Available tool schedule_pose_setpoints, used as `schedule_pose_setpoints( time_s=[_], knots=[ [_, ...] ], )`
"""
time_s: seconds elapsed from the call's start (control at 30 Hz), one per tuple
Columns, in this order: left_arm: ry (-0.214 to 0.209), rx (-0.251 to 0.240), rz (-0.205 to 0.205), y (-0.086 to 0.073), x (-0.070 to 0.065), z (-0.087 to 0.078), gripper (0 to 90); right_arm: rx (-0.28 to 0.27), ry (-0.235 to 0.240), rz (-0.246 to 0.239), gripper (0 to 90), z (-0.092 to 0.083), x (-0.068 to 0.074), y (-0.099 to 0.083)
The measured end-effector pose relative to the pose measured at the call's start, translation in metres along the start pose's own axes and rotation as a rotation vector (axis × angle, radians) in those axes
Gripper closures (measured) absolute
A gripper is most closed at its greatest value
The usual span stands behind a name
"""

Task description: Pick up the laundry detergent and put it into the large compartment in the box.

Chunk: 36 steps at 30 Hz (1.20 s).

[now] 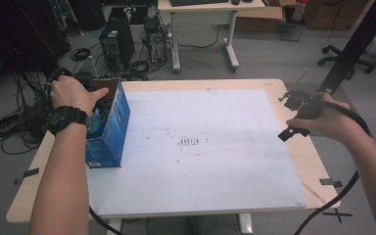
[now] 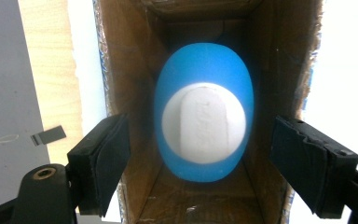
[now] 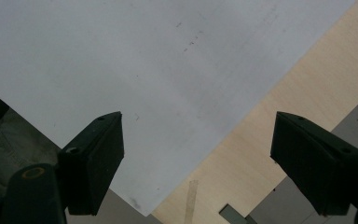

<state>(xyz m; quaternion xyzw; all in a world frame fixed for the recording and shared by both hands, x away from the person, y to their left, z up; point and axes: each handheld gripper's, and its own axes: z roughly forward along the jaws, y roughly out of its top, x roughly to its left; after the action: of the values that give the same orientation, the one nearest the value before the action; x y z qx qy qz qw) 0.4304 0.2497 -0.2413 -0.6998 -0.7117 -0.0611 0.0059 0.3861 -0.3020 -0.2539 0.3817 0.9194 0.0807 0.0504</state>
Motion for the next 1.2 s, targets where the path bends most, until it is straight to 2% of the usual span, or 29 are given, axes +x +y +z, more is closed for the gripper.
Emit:
schedule_pose_setpoints(
  time_s=[0.6, 0.83, 1.2],
  knots=[
    [0.033, -0.021, 0.022, 0.000, -0.009, -0.027, 20.0, -0.002, 0.001, 0.001, 17.0, -0.002, 0.000, -0.001],
    [0.037, -0.037, 0.041, 0.001, -0.017, -0.038, 19.5, -0.003, 0.002, -0.001, 17.0, -0.002, 0.001, -0.001],
    [0.030, -0.044, 0.077, 0.002, -0.034, -0.046, 19.2, -0.006, -0.001, -0.001, 16.9, -0.006, 0.001, -0.002]
  ],
)
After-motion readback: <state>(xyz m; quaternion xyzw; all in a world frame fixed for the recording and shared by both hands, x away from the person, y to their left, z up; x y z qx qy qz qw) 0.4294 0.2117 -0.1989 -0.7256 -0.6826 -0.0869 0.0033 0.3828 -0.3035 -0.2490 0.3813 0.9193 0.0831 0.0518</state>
